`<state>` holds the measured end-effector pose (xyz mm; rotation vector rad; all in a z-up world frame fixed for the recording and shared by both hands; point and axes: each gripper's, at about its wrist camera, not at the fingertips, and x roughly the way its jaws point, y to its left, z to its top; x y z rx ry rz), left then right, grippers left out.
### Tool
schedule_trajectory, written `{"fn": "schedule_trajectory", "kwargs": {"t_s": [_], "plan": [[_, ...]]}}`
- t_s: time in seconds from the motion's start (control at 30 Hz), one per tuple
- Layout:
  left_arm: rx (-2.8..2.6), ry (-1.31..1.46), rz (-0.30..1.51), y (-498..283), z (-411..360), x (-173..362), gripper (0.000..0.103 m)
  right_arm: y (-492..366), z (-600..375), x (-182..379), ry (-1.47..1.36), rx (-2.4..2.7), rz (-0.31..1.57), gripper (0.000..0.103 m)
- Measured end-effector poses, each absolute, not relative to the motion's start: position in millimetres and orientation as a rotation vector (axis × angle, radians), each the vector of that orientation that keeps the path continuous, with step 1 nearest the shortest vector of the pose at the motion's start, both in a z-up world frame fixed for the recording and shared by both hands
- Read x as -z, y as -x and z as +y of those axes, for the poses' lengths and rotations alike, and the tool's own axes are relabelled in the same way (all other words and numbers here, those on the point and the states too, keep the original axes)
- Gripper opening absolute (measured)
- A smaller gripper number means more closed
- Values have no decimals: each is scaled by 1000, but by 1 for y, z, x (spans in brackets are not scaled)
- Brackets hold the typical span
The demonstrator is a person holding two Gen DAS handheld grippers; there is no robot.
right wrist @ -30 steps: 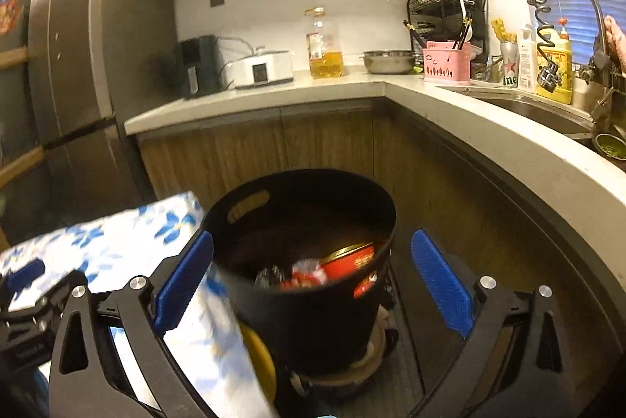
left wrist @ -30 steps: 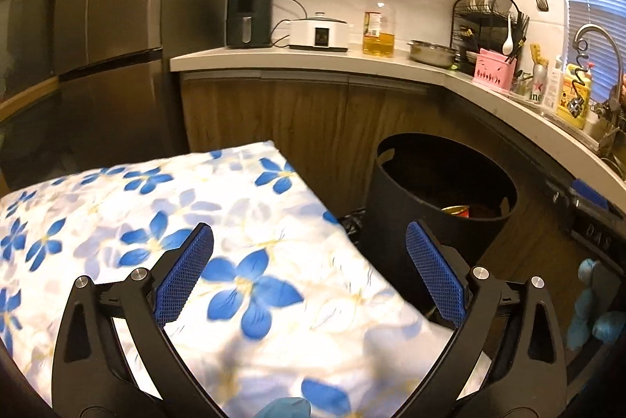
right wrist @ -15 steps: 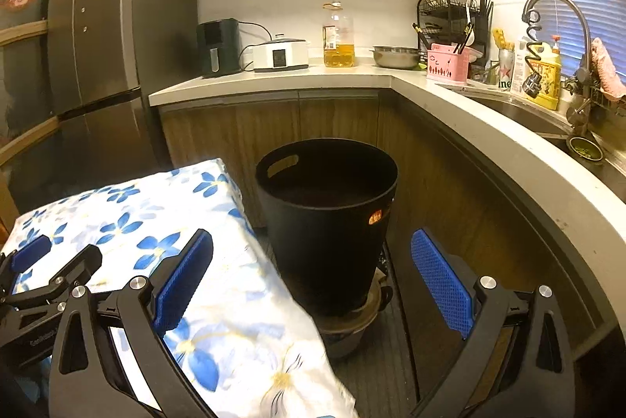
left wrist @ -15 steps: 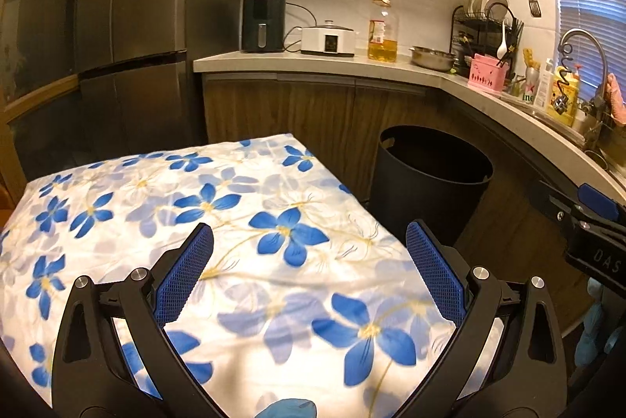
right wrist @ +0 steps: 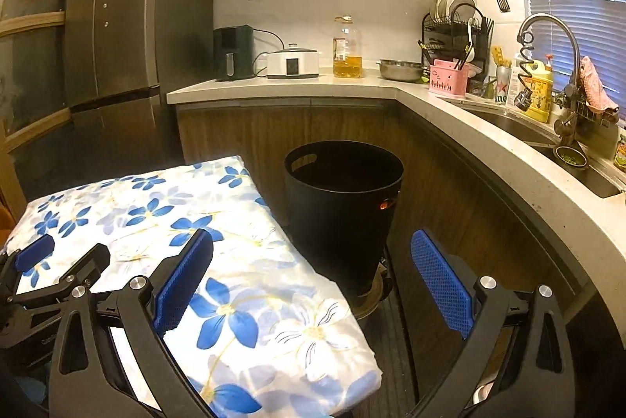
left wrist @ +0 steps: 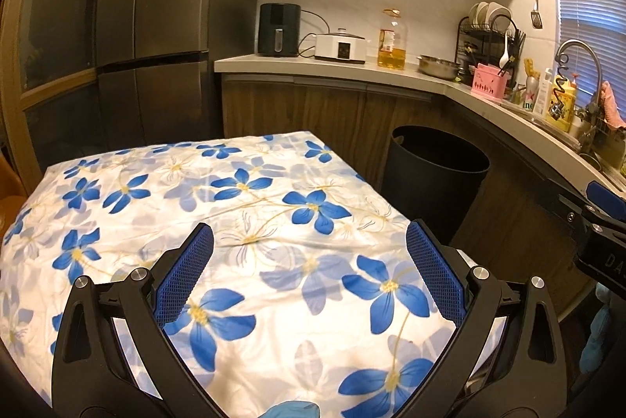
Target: Collect trash
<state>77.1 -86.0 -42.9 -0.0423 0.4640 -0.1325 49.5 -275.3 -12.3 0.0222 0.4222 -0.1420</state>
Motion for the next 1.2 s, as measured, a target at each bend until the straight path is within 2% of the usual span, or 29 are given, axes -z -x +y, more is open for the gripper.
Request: {"fn": "schedule_trajectory", "kwargs": {"t_s": [0.53,1.2], "plan": [[131,49,421,-37,-74,31,97,-11,-262,3,-17,129,380,97],[137,51,404,-29,-74,23,97,-3,-260,-1,-18,128,361,97]]}}
